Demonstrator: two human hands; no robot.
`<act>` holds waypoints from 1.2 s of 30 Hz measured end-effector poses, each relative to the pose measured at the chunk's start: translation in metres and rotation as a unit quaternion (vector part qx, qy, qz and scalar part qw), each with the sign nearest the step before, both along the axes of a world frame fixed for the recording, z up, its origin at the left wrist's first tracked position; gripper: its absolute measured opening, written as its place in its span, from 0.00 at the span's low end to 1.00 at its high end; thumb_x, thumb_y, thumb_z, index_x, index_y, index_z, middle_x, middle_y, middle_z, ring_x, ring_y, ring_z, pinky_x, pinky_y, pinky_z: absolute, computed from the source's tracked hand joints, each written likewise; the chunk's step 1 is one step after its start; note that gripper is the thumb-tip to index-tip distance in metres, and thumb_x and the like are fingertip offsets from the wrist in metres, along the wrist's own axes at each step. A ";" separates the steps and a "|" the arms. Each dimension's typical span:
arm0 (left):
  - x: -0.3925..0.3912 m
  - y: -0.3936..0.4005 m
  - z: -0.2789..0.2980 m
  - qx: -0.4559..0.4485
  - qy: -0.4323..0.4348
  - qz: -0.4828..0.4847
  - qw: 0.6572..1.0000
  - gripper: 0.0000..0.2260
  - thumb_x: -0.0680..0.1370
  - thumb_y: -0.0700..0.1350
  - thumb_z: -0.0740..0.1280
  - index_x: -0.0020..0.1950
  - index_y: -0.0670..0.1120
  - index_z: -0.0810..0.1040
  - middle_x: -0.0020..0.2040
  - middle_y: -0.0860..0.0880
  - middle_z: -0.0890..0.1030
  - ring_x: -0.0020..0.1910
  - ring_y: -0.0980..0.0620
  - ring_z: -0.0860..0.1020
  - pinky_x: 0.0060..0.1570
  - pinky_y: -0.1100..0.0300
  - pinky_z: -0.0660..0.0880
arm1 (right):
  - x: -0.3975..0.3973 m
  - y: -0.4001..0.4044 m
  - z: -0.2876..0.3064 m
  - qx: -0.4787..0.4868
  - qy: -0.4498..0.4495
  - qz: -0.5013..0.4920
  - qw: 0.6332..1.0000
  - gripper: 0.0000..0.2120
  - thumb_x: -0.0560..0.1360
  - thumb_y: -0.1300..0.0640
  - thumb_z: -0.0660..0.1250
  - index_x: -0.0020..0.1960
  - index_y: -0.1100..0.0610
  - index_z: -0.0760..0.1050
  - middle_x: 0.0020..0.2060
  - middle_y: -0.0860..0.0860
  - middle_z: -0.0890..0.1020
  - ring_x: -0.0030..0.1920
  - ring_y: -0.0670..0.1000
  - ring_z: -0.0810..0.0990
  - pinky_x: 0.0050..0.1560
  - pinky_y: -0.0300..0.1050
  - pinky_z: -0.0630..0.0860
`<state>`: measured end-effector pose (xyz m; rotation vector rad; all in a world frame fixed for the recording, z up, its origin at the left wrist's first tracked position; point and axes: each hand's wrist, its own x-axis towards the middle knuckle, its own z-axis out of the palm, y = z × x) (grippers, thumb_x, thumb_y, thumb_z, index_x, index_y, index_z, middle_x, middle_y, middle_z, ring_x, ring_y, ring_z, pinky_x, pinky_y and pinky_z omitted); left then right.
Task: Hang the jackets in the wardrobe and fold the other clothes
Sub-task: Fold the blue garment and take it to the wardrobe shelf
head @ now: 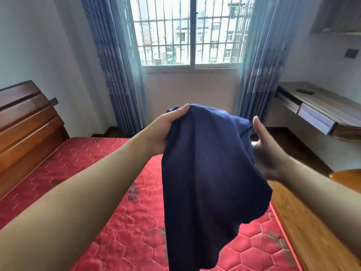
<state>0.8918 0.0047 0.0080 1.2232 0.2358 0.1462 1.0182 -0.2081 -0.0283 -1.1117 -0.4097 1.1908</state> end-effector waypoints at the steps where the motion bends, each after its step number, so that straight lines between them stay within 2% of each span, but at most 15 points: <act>1: 0.000 0.003 -0.003 -0.006 0.005 0.013 1.000 0.13 0.77 0.53 0.65 0.50 0.45 0.80 0.46 0.46 0.83 0.46 0.50 0.82 0.52 0.57 0.77 | -0.003 -0.003 -0.014 -0.002 0.017 0.041 0.999 0.44 0.65 0.23 0.57 0.57 0.60 0.82 0.61 0.63 0.79 0.61 0.63 0.78 0.66 0.62 0.70; 3: 0.000 0.009 -0.009 -0.024 0.017 0.039 0.999 0.14 0.78 0.54 0.65 0.52 0.44 0.81 0.47 0.44 0.83 0.46 0.48 0.82 0.53 0.56 0.77 | -0.012 -0.007 -0.029 0.001 0.009 0.111 0.994 0.45 0.59 0.24 0.68 0.61 0.57 0.80 0.63 0.60 0.78 0.64 0.61 0.76 0.68 0.58 0.69; 5: -0.001 0.013 -0.014 -0.047 0.020 0.062 0.997 0.14 0.79 0.53 0.64 0.51 0.43 0.81 0.44 0.44 0.84 0.43 0.48 0.83 0.49 0.58 0.79 | -0.019 -0.006 -0.034 -0.018 -0.040 0.136 0.990 0.43 0.48 0.30 0.79 0.55 0.56 0.84 0.55 0.55 0.84 0.55 0.54 0.83 0.56 0.46 0.79; 6: -0.001 0.014 -0.016 -0.056 0.020 0.070 0.996 0.14 0.80 0.52 0.63 0.49 0.44 0.81 0.42 0.45 0.84 0.41 0.49 0.83 0.47 0.59 0.79 | -0.023 -0.004 -0.033 -0.037 -0.081 0.122 0.988 0.40 0.47 0.37 0.82 0.53 0.59 0.84 0.50 0.54 0.85 0.51 0.51 0.85 0.49 0.43 0.81; 7: -0.001 0.016 -0.018 -0.060 0.021 0.077 0.995 0.14 0.81 0.52 0.62 0.48 0.44 0.81 0.40 0.45 0.84 0.40 0.49 0.83 0.46 0.59 0.79 | -0.027 0.000 -0.030 -0.051 -0.131 0.105 0.985 0.36 0.52 0.45 0.83 0.55 0.61 0.82 0.49 0.54 0.86 0.49 0.50 0.85 0.46 0.42 0.81; 9: -0.001 0.017 -0.019 -0.063 0.017 0.083 0.994 0.15 0.82 0.51 0.60 0.47 0.44 0.82 0.41 0.45 0.84 0.40 0.49 0.83 0.48 0.58 0.78 | -0.035 0.010 -0.022 -0.055 -0.213 0.071 0.973 0.23 0.67 0.60 0.77 0.61 0.61 0.76 0.51 0.53 0.85 0.52 0.51 0.84 0.48 0.43 0.81; 11: -0.003 0.021 -0.018 -0.069 -0.009 0.084 0.994 0.19 0.82 0.53 0.58 0.49 0.44 0.84 0.45 0.43 0.84 0.45 0.47 0.83 0.52 0.56 0.78 | -0.040 0.018 -0.014 -0.039 -0.230 0.009 0.972 0.13 0.73 0.67 0.69 0.57 0.59 0.78 0.49 0.53 0.86 0.50 0.50 0.84 0.48 0.42 0.81; 15: -0.016 0.025 -0.033 -0.123 -0.052 0.027 0.991 0.30 0.77 0.64 0.55 0.58 0.42 0.82 0.56 0.41 0.82 0.55 0.45 0.81 0.60 0.53 0.75 | -0.031 0.027 0.008 0.014 -0.168 -0.080 0.982 0.07 0.73 0.64 0.66 0.49 0.56 0.79 0.41 0.51 0.86 0.42 0.48 0.85 0.42 0.39 0.81; 18: -0.023 0.016 -0.054 -0.152 -0.010 -0.007 0.988 0.36 0.75 0.71 0.52 0.59 0.44 0.82 0.60 0.43 0.81 0.58 0.46 0.80 0.64 0.52 0.71 | -0.018 0.034 0.017 0.003 -0.144 -0.090 0.986 0.06 0.75 0.62 0.65 0.49 0.56 0.78 0.42 0.54 0.85 0.43 0.51 0.84 0.47 0.44 0.80; 21: -0.027 0.012 -0.064 -0.132 0.012 -0.037 0.991 0.39 0.73 0.72 0.52 0.63 0.42 0.79 0.61 0.42 0.80 0.60 0.44 0.79 0.64 0.51 0.72 | -0.006 0.031 0.016 -0.078 -0.142 -0.040 0.986 0.05 0.75 0.61 0.64 0.49 0.58 0.78 0.42 0.57 0.85 0.41 0.53 0.84 0.50 0.49 0.77; 25: -0.024 0.008 -0.060 -0.021 0.089 -0.048 0.995 0.16 0.74 0.54 0.65 0.49 0.44 0.86 0.49 0.45 0.84 0.47 0.50 0.83 0.54 0.56 0.75 | 0.007 0.015 0.014 -0.177 -0.186 0.048 0.965 0.16 0.64 0.63 0.72 0.52 0.58 0.77 0.45 0.59 0.85 0.43 0.56 0.84 0.51 0.51 0.78; 27: -0.018 0.008 -0.057 -0.015 0.112 -0.022 0.993 0.14 0.73 0.52 0.66 0.44 0.43 0.86 0.45 0.45 0.85 0.43 0.50 0.83 0.55 0.56 0.74 | 0.017 0.008 0.012 -0.217 -0.205 0.069 0.952 0.24 0.62 0.67 0.74 0.58 0.60 0.76 0.51 0.61 0.84 0.49 0.59 0.84 0.55 0.55 0.78; 30: -0.011 0.009 -0.051 -0.040 0.122 -0.011 0.992 0.19 0.78 0.53 0.62 0.40 0.42 0.86 0.40 0.46 0.85 0.39 0.51 0.84 0.51 0.57 0.75 | 0.030 0.001 0.006 -0.236 -0.191 -0.002 0.953 0.26 0.65 0.64 0.72 0.62 0.62 0.75 0.51 0.62 0.84 0.48 0.59 0.84 0.48 0.51 0.80; 33: -0.008 0.012 -0.048 -0.037 0.136 -0.003 0.990 0.22 0.80 0.55 0.60 0.40 0.42 0.86 0.40 0.46 0.85 0.39 0.50 0.84 0.49 0.57 0.76 | 0.034 0.000 0.000 -0.189 -0.183 -0.114 0.958 0.25 0.69 0.63 0.71 0.66 0.64 0.73 0.52 0.62 0.83 0.43 0.53 0.83 0.41 0.45 0.80; 36: -0.006 0.015 -0.046 -0.023 0.153 0.008 0.988 0.22 0.80 0.57 0.61 0.43 0.43 0.86 0.44 0.46 0.85 0.43 0.49 0.83 0.52 0.56 0.75 | 0.034 -0.001 -0.003 -0.131 -0.204 -0.228 0.943 0.33 0.72 0.67 0.71 0.73 0.55 0.64 0.57 0.59 0.78 0.45 0.51 0.81 0.39 0.45 0.80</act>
